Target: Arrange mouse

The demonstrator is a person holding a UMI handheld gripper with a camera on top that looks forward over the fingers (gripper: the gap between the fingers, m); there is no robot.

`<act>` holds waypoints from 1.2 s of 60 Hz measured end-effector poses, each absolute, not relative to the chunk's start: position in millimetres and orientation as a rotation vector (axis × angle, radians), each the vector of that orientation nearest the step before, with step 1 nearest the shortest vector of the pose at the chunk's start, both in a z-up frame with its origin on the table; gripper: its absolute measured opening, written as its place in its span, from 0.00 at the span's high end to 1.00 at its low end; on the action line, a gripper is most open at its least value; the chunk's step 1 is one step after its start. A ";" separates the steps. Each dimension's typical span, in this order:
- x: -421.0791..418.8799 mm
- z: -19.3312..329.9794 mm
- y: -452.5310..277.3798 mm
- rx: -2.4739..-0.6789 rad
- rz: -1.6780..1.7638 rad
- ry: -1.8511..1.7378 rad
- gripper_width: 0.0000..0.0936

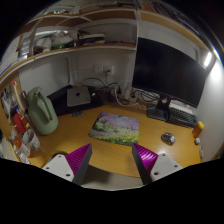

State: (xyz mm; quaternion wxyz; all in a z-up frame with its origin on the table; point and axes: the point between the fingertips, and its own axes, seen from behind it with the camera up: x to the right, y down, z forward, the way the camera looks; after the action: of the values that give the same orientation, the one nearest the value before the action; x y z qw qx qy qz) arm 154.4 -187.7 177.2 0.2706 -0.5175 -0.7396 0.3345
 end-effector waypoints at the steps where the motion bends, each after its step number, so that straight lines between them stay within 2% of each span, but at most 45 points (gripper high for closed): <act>1: 154.4 176.7 -186.9 -1.397 0.900 -1.991 0.12; 18: 145.2 156.5 -130.3 -1.506 0.838 -1.898 0.11; 41: 138.0 106.8 10.7 -1.666 0.712 -1.731 0.11; 53: 130.3 86.4 66.6 -1.686 0.679 -1.674 0.11; 72: 75.7 57.3 105.4 -1.685 0.724 -1.629 0.11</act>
State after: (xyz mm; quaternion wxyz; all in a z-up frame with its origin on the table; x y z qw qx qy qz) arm 75.7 105.4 57.3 0.3377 -0.6466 -0.6250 0.2780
